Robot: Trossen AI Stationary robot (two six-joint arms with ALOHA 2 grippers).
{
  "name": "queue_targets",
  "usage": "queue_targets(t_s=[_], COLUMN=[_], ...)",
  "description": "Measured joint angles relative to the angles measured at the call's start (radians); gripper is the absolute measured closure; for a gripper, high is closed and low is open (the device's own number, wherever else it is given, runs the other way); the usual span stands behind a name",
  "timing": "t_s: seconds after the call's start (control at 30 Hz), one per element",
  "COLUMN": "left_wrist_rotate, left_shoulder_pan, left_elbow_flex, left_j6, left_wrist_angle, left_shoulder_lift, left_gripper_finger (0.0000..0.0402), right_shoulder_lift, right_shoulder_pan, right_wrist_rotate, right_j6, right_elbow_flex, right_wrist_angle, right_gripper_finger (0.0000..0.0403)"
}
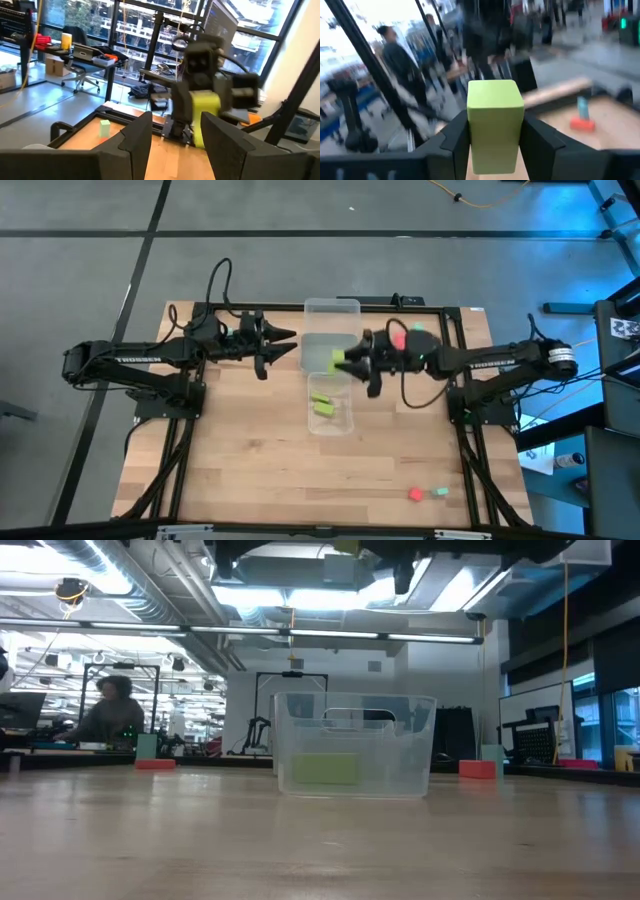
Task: Sort & place blocks by color
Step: Put the green block into the bottom transparent bin
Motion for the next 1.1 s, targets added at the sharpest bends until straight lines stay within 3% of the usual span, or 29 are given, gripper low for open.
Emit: queue_targets(t_s=[0.17, 0.73, 0.87, 1.1], left_wrist_rotate=[0.044, -0.001, -0.001, -0.003], left_shoulder_pan=[-0.010, -0.032, -0.032, -0.031], left_elbow_flex=[0.000, 0.000, 0.000, 0.000], left_j6=[0.012, 0.061, 0.061, 0.061], left_wrist_angle=[0.000, -0.021, -0.021, -0.021], left_shoulder_lift=[0.000, 0.000, 0.000, 0.000], left_gripper_finger=[0.0241, 0.0241, 0.0241, 0.0241], right_shoulder_lift=[0.000, 0.000, 0.052, 0.267], right_shoulder_pan=[-0.064, -0.070, -0.053, -0.018], right_wrist_rotate=[-0.069, -0.080, -0.080, -0.080], right_j6=[-0.004, -0.022, -0.042, -0.149], right_elbow_flex=[0.041, 0.074, 0.157, 0.344], right_wrist_angle=[-0.029, -0.178, -0.449, -0.785], right_gripper_finger=[0.0266, 0.0266, 0.0266, 0.0266])
